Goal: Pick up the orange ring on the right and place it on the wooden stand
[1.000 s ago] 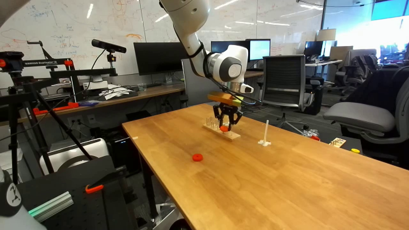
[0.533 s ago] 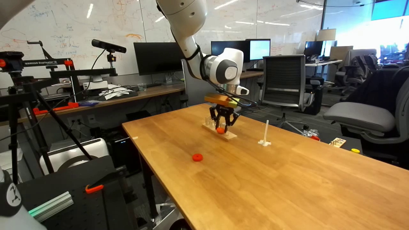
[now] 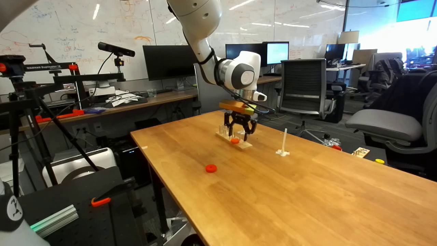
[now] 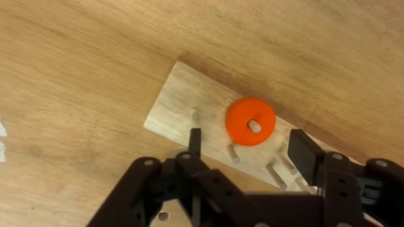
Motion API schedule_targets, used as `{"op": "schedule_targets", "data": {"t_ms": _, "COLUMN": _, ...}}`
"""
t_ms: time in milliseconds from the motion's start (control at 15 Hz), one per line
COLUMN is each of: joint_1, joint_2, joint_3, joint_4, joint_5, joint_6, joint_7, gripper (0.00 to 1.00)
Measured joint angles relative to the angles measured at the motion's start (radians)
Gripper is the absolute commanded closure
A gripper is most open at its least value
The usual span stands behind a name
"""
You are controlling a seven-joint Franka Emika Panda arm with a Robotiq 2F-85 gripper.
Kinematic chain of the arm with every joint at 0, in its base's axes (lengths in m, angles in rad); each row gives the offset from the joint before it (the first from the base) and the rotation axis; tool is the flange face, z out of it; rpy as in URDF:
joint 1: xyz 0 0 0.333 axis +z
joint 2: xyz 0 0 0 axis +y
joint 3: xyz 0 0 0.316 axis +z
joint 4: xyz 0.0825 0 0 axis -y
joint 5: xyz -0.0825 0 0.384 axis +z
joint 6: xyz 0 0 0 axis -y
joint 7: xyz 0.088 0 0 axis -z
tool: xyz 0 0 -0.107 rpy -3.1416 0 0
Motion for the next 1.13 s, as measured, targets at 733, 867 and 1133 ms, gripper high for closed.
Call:
{"op": "schedule_targets", "data": {"t_ms": 733, "joint_1": -0.045, "joint_2": -0.205, "joint_3": 0.057, "joint_4": -0.066, "joint_5": 0.045, "joint_6": -0.004, "joint_7": -0.078, "gripper": 0.0}}
{"op": "schedule_targets", "data": {"t_ms": 867, "joint_1": -0.047, "joint_2": -0.236, "joint_3": 0.057, "joint_4": -0.077, "joint_5": 0.061, "joint_6": -0.045, "joint_7": -0.078, "gripper": 0.0}}
{"op": "schedule_targets", "data": {"t_ms": 1133, "joint_1": -0.049, "joint_2": -0.251, "joint_3": 0.057, "joint_4": -0.089, "joint_5": 0.066, "joint_6": -0.058, "joint_7": -0.078, "gripper": 0.0}}
